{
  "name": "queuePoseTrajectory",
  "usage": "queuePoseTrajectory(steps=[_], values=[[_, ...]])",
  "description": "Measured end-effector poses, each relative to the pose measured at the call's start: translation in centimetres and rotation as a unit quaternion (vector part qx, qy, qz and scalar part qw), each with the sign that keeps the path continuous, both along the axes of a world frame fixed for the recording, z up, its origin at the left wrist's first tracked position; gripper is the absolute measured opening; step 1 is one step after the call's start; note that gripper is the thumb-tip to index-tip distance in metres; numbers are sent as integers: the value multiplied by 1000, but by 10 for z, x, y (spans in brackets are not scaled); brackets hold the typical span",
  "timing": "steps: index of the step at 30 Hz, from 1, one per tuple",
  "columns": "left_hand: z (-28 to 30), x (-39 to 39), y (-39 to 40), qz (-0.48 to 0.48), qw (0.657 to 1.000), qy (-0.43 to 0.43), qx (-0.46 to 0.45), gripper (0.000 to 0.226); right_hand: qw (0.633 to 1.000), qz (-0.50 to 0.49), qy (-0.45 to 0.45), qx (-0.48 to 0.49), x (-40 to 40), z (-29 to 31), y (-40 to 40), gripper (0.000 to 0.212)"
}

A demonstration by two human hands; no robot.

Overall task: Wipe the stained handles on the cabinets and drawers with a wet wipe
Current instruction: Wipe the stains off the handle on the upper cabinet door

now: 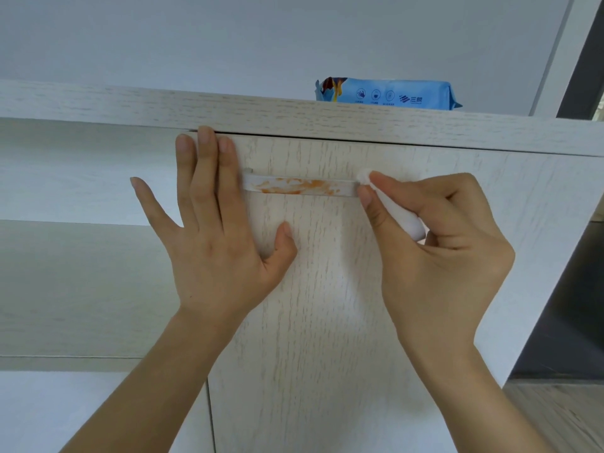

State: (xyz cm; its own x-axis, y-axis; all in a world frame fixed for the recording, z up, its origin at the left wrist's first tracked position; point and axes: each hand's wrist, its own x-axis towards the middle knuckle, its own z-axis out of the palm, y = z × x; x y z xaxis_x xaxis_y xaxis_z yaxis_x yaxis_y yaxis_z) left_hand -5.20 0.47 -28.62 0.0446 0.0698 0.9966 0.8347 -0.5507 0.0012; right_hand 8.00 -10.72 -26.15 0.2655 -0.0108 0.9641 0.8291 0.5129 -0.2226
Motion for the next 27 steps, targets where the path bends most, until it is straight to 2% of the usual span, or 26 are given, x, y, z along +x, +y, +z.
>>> queuePoseTrajectory(steps=[6, 10, 16, 27], values=[[0, -1, 0, -2, 1000, -1, 1, 79, 998, -9, -59, -8, 0, -5, -3, 22], [0, -1, 0, -6, 1000, -2, 4, 78, 998, -16, -65, -6, 11, -2, -10, 23], [-1, -1, 1, -4, 1000, 0, 0, 78, 989, -36, -139, -19, 7, 6, -3, 21], [-1, 0, 0, -3, 1000, -1, -2, 79, 989, -21, -130, -70, 10, 14, -10, 26]])
